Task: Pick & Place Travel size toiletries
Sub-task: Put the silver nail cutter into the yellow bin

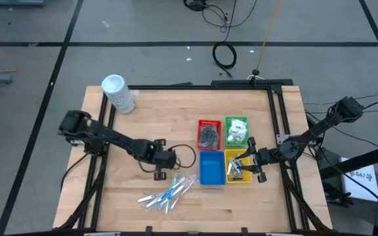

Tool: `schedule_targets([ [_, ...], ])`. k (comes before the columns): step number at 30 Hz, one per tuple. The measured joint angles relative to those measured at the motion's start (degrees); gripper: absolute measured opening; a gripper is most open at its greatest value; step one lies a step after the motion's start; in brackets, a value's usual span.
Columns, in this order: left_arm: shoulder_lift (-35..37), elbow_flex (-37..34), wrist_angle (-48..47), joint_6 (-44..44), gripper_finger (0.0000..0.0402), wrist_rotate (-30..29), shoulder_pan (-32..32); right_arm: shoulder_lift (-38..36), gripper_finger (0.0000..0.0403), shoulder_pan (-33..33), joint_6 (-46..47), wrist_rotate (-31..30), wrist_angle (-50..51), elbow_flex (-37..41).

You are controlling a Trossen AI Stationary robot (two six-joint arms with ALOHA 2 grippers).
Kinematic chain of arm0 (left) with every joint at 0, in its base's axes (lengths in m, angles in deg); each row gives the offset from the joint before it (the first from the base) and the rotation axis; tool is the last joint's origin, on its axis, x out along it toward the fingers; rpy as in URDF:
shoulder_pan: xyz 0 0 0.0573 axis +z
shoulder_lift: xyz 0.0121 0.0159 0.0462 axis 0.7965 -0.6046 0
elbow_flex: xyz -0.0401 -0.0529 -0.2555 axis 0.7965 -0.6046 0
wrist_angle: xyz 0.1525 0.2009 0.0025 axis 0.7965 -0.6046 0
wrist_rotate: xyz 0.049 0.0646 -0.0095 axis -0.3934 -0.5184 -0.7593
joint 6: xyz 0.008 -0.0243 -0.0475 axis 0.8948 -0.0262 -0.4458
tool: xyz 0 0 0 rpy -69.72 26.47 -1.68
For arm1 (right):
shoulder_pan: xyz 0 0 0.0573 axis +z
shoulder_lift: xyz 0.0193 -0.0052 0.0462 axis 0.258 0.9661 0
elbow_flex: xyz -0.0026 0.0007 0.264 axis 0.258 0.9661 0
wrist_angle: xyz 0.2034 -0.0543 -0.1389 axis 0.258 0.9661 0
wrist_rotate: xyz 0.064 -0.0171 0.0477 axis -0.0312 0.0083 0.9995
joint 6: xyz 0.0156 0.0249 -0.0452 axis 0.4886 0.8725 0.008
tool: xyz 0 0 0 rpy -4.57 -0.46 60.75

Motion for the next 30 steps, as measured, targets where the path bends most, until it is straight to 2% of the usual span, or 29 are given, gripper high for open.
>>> schedule_targets([
  [5,8.3,0.0,9.9,7.8,0.0022,-1.7,0.0,0.0,0.0160,-1.2,-0.4,-0.1,0.0,0.0],
  [8,12.8,-1.9,21.0,14.8,0.0022,-1.3,0.0,0.0,0.0160,-2.2,-0.4,-0.2,0.4,-0.1],
  [11,15.6,-6.4,37.2,21.8,0.0022,3.9,1.2,0.0,0.0160,-4.0,-0.4,-0.3,0.4,-0.1],
  [14,15.5,-11.7,53.4,25.8,0.0022,10.3,3.8,0.0,0.0159,-6.3,-0.4,-0.7,0.1,-0.1],
  [17,13.4,-14.6,68.0,26.7,0.0022,13.1,6.7,1.0,0.0158,-8.6,-0.4,-3.4,-2.7,-0.1],
  [22,7.4,-13.9,81.2,28.2,0.0022,14.1,9.8,5.4,0.0168,-12.0,-1.4,-3.2,-11.6,-0.1],
  [26,2.3,-10.9,84.1,28.3,0.0029,17.1,11.7,10.1,0.0196,-14.2,-3.3,-3.1,-17.3,-0.5],
  [30,-3.0,-6.7,83.7,27.0,0.0029,17.5,13.0,14.8,0.0239,-15.7,-3.5,-2.5,-17.2,-4.2],
])
